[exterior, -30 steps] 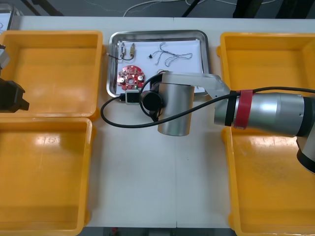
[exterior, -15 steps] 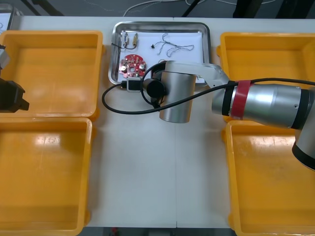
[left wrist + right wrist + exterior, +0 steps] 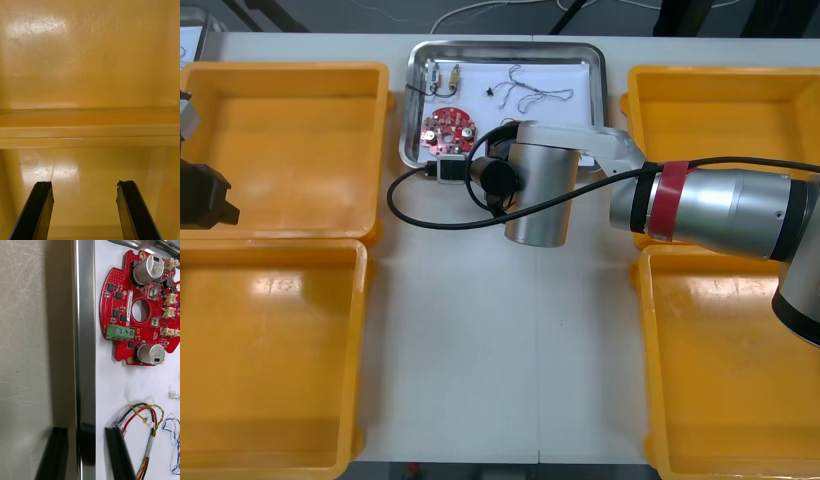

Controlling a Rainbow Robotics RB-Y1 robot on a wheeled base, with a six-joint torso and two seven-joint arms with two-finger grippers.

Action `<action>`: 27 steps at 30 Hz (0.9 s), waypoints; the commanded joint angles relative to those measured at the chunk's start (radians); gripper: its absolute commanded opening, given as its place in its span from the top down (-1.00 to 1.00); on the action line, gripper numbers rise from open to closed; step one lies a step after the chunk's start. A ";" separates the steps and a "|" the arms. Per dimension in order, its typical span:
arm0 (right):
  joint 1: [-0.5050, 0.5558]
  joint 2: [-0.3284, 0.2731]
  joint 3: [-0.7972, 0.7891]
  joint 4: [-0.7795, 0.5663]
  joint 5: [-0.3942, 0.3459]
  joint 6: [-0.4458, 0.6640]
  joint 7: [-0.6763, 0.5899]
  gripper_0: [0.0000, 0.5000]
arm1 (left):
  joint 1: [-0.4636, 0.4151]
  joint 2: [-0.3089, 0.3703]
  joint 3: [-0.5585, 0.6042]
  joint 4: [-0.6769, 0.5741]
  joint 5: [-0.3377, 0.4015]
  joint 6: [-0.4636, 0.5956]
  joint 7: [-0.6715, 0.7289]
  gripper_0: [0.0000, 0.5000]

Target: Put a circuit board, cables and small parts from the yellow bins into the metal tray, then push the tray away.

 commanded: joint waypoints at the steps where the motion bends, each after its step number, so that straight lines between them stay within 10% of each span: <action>1: -0.048 0.015 -0.013 -0.011 -0.007 0.004 0.038 -1.00 | 0.022 0.042 0.033 -0.005 -0.008 0.006 0.064 -1.00; 27: 0.130 -0.035 -0.395 -0.474 -0.070 0.685 -0.020 -1.00 | 0.022 0.042 0.033 -0.005 -0.008 0.006 0.064 -1.00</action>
